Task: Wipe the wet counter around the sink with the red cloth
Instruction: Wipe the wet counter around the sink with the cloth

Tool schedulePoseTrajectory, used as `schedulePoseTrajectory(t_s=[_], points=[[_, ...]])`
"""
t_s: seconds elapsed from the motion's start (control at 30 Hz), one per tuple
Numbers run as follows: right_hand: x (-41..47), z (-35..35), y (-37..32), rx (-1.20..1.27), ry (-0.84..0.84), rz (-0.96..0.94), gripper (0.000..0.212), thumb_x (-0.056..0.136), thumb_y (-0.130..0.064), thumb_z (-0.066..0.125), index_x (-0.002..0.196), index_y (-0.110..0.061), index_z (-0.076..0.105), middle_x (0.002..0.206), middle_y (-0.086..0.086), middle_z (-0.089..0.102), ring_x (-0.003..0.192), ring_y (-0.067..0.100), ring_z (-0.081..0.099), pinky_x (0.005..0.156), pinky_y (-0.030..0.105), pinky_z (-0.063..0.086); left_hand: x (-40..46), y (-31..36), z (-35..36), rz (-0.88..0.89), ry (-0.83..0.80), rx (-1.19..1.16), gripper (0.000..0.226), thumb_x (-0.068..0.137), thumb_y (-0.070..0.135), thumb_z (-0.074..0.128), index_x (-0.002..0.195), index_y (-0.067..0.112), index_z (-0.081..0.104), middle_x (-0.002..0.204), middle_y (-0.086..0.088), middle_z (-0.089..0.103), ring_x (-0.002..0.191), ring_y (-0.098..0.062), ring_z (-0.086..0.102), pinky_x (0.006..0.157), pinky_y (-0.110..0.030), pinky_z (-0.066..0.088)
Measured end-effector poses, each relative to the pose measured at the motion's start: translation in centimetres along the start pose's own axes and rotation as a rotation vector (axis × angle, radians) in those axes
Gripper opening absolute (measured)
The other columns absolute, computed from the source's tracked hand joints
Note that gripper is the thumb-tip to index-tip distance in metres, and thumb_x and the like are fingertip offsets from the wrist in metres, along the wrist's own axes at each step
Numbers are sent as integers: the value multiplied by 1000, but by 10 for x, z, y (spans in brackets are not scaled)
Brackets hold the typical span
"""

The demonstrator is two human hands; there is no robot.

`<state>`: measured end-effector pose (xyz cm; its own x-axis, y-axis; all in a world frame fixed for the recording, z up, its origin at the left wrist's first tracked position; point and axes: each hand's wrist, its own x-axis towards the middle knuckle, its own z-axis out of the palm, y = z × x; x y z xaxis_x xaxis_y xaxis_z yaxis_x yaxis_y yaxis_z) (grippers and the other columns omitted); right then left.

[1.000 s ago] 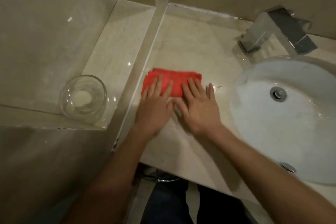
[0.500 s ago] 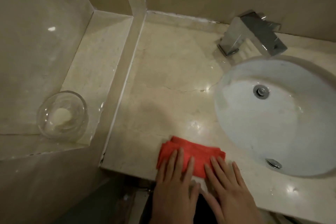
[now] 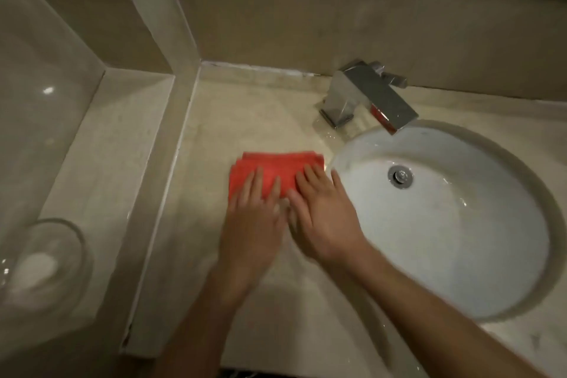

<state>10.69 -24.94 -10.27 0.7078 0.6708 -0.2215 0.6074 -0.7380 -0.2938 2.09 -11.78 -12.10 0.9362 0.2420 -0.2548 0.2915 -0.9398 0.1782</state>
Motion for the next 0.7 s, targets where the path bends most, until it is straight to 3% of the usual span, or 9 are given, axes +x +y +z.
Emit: schedulePoseTrajectory(t_s=[0.1,0.17,0.23,0.33,0.43,0.5,0.6,0.7], points=[[-42,4,-3,128,-13,71,85,97,-61,-9,154,-17,37,162,3,32,153,16,16,126,41,3,-33,12,7,19,-15,-105,60,97,47,27,146,19,45,155,-14,37,143,-29,34,114,-45,31],[-24,1,-3,103,2,97,87,95,-62,-11,155,-15,33,163,5,28,154,18,12,126,40,0,-10,10,2,35,-10,-60,61,97,48,22,147,20,44,155,-13,37,144,-30,33,113,-47,36],[16,-6,-3,61,54,137,89,95,-61,-8,155,-9,32,162,11,28,154,24,12,126,40,1,29,4,-7,62,-3,2,62,99,47,12,153,24,30,161,-10,23,150,-28,17,118,-47,25],[85,-19,7,-21,104,134,86,96,-57,-2,151,-2,34,159,19,32,152,29,19,125,41,4,96,-8,-33,-11,-15,-48,56,103,42,19,157,30,10,165,-6,1,152,-22,1,123,-41,7],[128,-27,14,-29,78,85,74,104,-53,11,153,-2,28,161,19,27,152,29,17,125,40,7,135,-21,-56,-32,-81,-79,55,104,41,19,157,33,6,165,-4,-6,151,-19,-6,123,-38,-2],[119,-25,16,-66,91,82,77,102,-55,6,153,-2,31,160,20,30,152,30,19,124,41,8,136,-26,-54,-3,-101,-83,56,103,42,20,157,32,8,165,-4,-6,151,-20,-7,122,-38,-2],[64,-16,25,-50,149,112,82,98,-54,1,149,-2,39,156,18,38,151,30,23,124,40,7,99,-7,-33,143,-11,-26,64,95,47,15,155,26,22,164,-11,10,151,-27,7,122,-43,10],[42,-11,31,27,132,179,81,98,-54,2,152,-4,35,160,15,32,153,26,16,126,37,3,76,11,-18,206,56,-49,61,93,42,26,148,22,41,156,-12,35,144,-32,30,115,-50,30]])
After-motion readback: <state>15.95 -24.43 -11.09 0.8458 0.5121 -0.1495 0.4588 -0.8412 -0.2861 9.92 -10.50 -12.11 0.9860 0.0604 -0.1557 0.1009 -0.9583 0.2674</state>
